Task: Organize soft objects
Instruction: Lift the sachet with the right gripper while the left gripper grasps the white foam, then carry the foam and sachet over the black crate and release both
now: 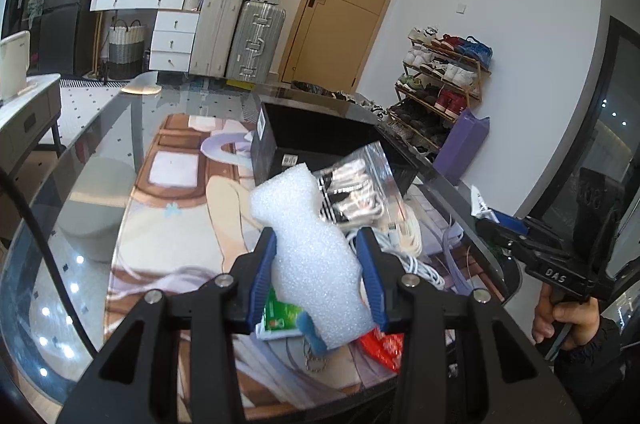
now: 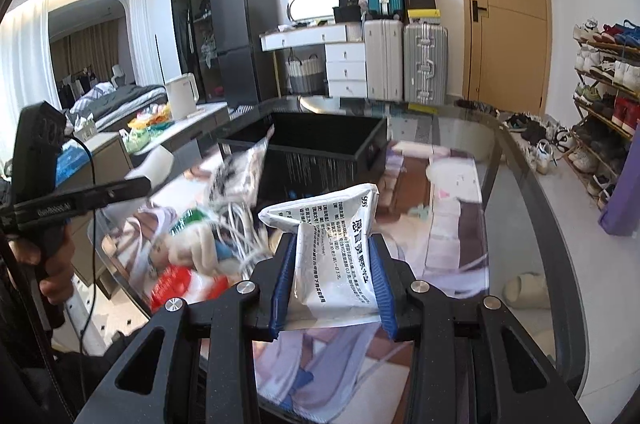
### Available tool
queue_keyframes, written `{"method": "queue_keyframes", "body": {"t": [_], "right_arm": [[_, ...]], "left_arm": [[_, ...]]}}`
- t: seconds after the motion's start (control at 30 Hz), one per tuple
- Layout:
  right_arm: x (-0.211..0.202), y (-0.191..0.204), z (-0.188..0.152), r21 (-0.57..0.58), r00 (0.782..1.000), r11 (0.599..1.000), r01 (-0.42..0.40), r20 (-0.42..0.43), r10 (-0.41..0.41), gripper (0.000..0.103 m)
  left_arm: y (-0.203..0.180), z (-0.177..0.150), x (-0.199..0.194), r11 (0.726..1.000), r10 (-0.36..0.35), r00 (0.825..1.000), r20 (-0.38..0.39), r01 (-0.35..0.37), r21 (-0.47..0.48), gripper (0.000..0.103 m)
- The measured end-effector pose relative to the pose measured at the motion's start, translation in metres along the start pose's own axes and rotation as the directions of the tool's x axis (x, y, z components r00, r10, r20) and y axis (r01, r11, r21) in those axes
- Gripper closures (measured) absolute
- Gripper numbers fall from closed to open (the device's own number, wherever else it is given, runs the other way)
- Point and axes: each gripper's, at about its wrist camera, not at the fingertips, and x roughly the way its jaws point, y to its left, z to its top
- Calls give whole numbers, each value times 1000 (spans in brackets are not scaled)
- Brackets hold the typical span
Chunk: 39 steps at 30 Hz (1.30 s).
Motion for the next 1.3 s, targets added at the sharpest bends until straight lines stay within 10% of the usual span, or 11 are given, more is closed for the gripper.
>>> {"method": "queue_keyframes", "body": {"t": [1.3], "right_arm": [[81, -6, 120, 38, 996, 995, -87, 34, 86, 67]], "left_arm": [[-21, 108, 99, 991, 44, 999, 16, -45, 126, 63]]}}
